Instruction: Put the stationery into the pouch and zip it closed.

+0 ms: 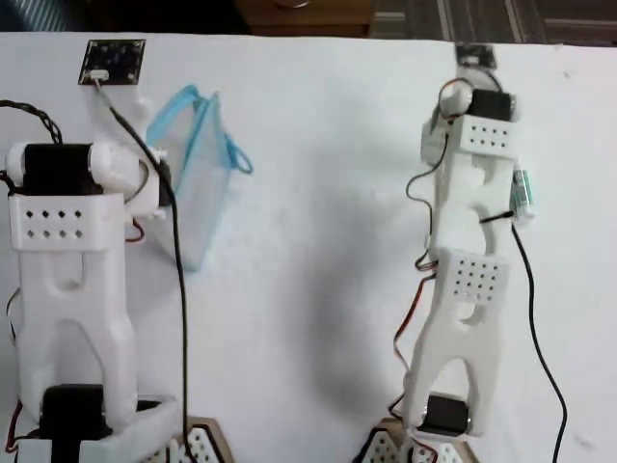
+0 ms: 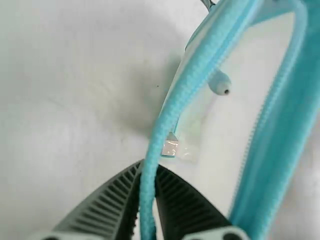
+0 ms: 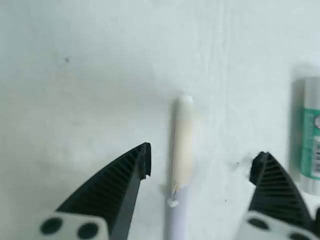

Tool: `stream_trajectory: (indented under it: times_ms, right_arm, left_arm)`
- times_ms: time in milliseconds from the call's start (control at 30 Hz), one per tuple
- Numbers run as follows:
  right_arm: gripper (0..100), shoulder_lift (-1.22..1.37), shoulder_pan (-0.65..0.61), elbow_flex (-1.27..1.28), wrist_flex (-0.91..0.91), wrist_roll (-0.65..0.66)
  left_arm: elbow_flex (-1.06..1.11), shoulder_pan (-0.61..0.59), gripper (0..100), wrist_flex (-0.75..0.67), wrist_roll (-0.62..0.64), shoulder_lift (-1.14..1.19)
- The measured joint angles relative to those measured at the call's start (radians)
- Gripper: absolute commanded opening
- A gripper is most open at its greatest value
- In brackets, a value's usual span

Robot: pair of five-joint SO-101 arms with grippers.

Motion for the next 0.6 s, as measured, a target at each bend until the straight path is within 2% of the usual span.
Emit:
stream_trajectory:
  times_ms: [233, 300, 367, 400, 467, 600]
  right_arm:
    - [24.8, 0.138, 0.002, 0.000, -0.058, 0.020]
    - [15.4, 0.146, 0.002, 0.000, -0.058, 0.020]
    - [1.6, 0.146, 0.003, 0.000, -0.060, 0.020]
    - [1.2, 0.146, 0.008, -0.003, -0.061, 0.026]
    - [6.7, 0.146, 0.011, -0.009, -0.061, 0.058]
    - [1.5, 0.147, 0.006, -0.038, -0.063, 0.080]
  left_arm:
    - [0.000, 0.000, 2, 0.000, 0.000, 0.000]
    - [0.000, 0.000, 2, 0.000, 0.000, 0.000]
    - [0.000, 0.000, 2, 0.000, 0.000, 0.000]
    - [0.000, 0.000, 2, 0.000, 0.000, 0.000]
    - [0.000, 0.000, 2, 0.000, 0.000, 0.000]
    - [0.000, 0.000, 2, 0.000, 0.000, 0.000]
